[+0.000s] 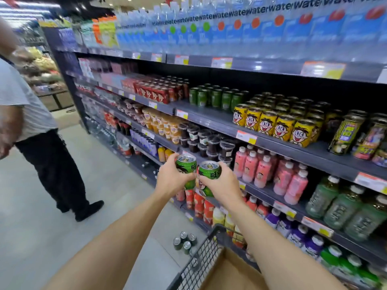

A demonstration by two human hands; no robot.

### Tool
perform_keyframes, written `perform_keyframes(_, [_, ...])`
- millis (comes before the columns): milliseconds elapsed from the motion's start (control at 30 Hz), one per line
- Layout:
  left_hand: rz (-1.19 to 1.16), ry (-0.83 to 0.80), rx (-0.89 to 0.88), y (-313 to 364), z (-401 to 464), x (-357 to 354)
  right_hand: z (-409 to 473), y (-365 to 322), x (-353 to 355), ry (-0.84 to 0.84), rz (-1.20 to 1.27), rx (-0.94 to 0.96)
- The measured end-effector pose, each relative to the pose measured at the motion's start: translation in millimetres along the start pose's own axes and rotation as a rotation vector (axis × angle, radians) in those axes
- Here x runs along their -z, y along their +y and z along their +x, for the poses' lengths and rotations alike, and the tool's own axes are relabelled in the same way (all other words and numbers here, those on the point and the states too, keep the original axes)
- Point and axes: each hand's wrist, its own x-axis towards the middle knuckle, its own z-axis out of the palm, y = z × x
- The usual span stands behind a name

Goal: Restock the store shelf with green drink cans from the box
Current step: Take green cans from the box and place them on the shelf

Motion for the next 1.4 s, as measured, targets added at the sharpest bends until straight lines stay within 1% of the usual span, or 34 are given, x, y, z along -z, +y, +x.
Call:
perform_keyframes(200, [0.010, 0.046, -0.011, -13, 46, 66, 27, -63, -45, 0.031, 0.023, 0.064])
perform_keyframes(300, [0.014, 0.035, -0.011, -24, 74, 98, 37, -92, -69, 0.048, 0.020, 0.062])
perform_keyframes(400, [0.022, 0.014, -0.030, -37, 102, 125, 53, -116, -96, 0.099, 0.010, 0.064])
perform_keyframes(533, [0.035, -0.019, -0.052, -54, 137, 151, 76, -146, -129, 0.154, -0.007, 0.045])
perform_keyframes(733, [0.064, -0.048, -0.093, -71, 185, 173, 106, -171, -164, 0.213, -0.024, 0.023])
perform_keyframes(933, [0.033, -0.085, -0.116, -73, 236, 170, 148, -173, -180, 0.255, -0.006, -0.008])
perform_keyframes(1133, [0.043, -0.118, -0.143, -75, 300, 143, 212, -160, -188, 0.309, -0.028, -0.055])
perform_keyframes(1400, [0.037, -0.204, -0.185, -51, 398, 98, 312, -148, -170, 0.379, -0.020, -0.076])
